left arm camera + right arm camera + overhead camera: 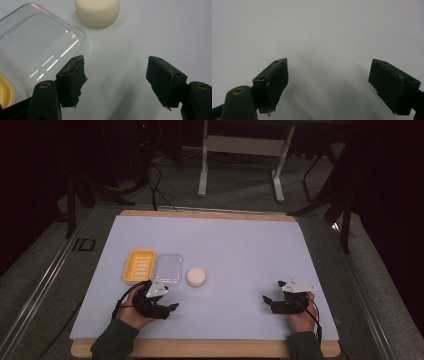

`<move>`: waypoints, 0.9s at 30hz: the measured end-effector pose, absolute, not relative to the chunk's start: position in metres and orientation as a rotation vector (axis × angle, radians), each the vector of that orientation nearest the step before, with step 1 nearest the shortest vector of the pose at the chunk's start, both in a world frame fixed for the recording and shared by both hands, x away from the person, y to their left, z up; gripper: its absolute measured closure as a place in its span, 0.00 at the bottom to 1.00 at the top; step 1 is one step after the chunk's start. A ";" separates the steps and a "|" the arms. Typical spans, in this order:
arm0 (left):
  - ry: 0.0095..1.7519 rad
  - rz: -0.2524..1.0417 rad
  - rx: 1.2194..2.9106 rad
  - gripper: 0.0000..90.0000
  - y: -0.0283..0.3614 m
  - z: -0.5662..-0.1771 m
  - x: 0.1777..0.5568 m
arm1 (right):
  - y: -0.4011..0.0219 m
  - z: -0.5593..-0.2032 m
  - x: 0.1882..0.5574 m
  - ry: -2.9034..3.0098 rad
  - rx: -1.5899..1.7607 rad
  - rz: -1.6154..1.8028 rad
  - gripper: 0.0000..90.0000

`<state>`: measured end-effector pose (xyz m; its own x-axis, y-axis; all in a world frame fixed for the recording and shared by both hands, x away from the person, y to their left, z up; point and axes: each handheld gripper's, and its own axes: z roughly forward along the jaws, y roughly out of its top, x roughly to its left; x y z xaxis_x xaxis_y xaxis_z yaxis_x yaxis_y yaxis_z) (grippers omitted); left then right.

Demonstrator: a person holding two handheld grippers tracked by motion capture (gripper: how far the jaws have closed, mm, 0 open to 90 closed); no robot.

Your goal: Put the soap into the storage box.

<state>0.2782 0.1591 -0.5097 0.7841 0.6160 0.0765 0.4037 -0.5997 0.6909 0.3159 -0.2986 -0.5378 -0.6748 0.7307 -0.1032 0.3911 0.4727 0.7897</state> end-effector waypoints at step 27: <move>0.654 0.397 2.546 0.20 0.111 -0.477 0.337 | -0.300 -0.537 0.315 2.280 0.950 1.088 0.18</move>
<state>0.3374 0.1106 -0.4769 0.8437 0.5138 0.1555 0.3751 -0.7714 0.5141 0.3153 -0.3004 -0.5370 -0.6680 0.7385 -0.0918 0.3934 0.4551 0.7988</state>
